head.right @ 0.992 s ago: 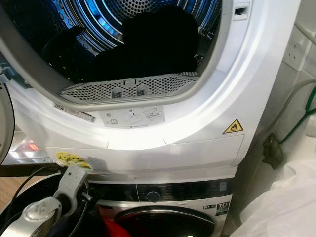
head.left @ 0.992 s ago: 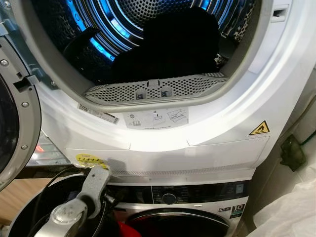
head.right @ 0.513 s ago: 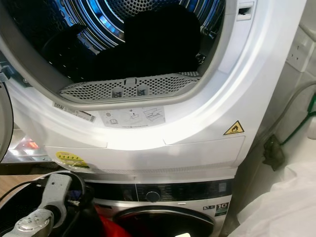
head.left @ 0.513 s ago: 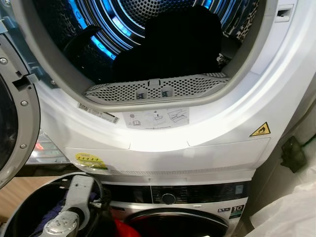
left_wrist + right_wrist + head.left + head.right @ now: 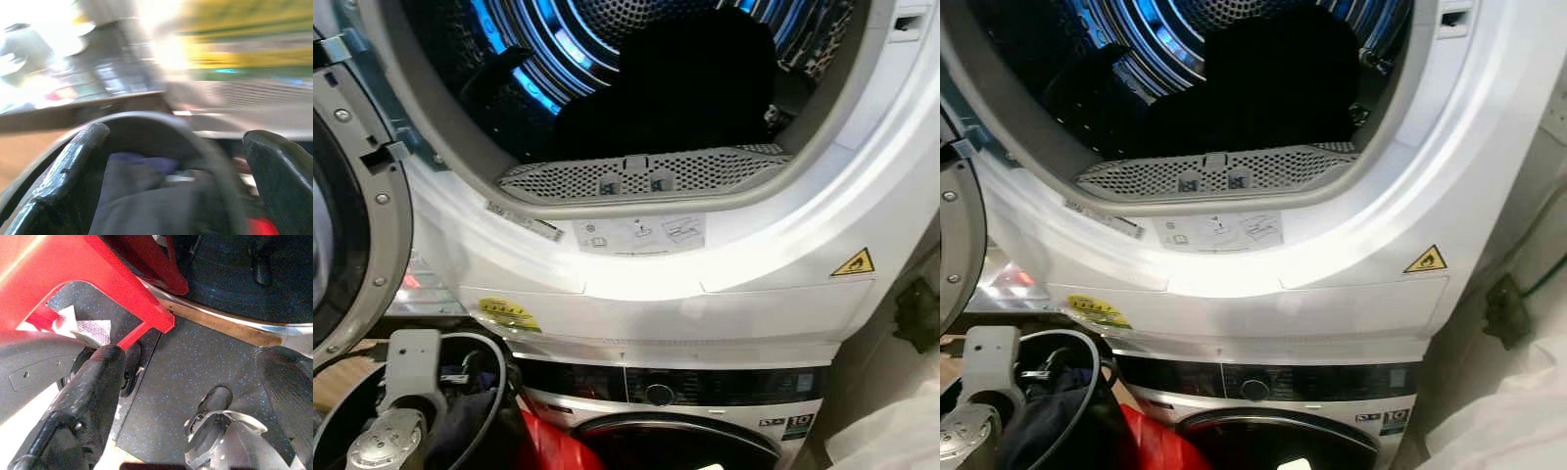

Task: Clothes washing

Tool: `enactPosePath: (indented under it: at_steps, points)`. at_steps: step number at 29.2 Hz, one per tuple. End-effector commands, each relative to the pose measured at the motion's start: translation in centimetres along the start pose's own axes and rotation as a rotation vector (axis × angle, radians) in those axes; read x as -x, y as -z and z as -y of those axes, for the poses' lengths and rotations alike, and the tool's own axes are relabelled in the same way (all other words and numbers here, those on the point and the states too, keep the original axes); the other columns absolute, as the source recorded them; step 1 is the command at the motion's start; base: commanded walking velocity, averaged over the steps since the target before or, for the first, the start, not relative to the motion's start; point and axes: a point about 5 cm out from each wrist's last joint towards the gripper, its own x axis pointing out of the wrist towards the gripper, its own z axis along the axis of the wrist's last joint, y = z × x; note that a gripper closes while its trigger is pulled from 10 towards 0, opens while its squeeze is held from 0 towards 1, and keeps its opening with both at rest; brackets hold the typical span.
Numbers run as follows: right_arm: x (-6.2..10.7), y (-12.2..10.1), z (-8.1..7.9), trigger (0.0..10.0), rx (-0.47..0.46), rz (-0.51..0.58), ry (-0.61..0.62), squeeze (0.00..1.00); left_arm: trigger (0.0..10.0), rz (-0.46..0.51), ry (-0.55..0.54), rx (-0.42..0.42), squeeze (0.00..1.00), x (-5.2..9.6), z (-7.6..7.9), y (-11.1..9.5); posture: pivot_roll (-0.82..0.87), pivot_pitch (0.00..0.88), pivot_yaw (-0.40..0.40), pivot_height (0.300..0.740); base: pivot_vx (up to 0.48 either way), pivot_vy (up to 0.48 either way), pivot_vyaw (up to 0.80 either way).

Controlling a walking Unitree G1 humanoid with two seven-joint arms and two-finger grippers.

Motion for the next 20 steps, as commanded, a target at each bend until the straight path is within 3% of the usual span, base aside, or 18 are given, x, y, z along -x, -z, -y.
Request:
enactPosePath:
  at_steps: [1,2,4,5,6,9,10,11,12,17,20]
  points:
    - [0.0,0.4,-0.5,10.0,0.001,-0.015,-0.009,0.00,10.0,0.005,0.079,-0.017,0.00,0.2,0.7,0.2,0.14,0.000,0.193,0.740,0.000,0.000,0.00]
    - [0.1,0.7,-0.5,10.0,0.000,-0.019,-0.008,0.00,10.0,0.035,0.185,-0.021,0.00,0.5,1.4,-0.3,0.14,0.000,0.196,0.740,0.000,0.000,0.00]
    - [0.1,0.9,-0.4,10.0,0.000,-0.023,-0.007,0.00,10.0,0.034,0.160,-0.046,0.00,0.6,1.0,-0.5,0.13,0.000,0.200,0.740,0.000,0.000,0.00]
    - [0.1,1.1,-0.4,10.0,0.001,-0.028,-0.005,0.00,10.0,0.000,0.009,-0.024,0.00,0.4,-0.7,-0.3,0.13,0.000,0.203,0.740,0.000,0.000,0.00]
    - [0.2,1.2,-0.4,10.0,0.001,-0.030,-0.004,0.00,10.0,-0.012,-0.040,-0.012,0.00,0.4,-1.2,-0.1,0.13,0.000,0.203,0.740,0.000,0.000,0.00]
    - [0.2,1.3,-0.3,10.0,0.002,-0.032,-0.003,0.00,10.0,-0.016,-0.068,-0.006,0.00,0.5,-1.6,0.0,0.13,0.000,0.203,0.740,0.000,0.000,0.00]
    - [0.2,1.3,-0.3,10.0,-0.001,-0.034,-0.002,0.00,10.0,-0.022,-0.127,0.011,0.00,0.7,-2.3,0.2,0.14,0.000,0.200,0.740,0.000,0.000,0.00]
    - [0.2,1.5,-0.3,10.0,-0.007,-0.038,0.000,0.00,10.0,-0.069,-0.296,0.073,0.00,1.3,-4.1,1.4,0.14,0.000,0.199,0.740,0.000,0.000,0.00]
    - [0.2,1.5,-0.3,10.0,-0.010,-0.039,0.000,0.00,10.0,-0.099,-0.358,0.100,0.00,1.6,-4.7,2.0,0.14,0.000,0.199,0.740,0.000,0.000,0.00]
    - [0.2,1.2,-0.3,10.0,-0.018,-0.032,0.002,0.00,10.0,-0.245,-0.409,0.173,0.00,1.8,-5.2,4.3,0.13,0.000,0.194,0.740,0.000,0.000,0.00]
    - [0.1,1.0,-0.2,10.0,-0.018,-0.027,0.005,0.00,10.0,-0.314,-0.433,0.174,0.00,1.8,-5.8,5.3,0.13,0.000,0.196,0.740,0.000,0.000,0.00]
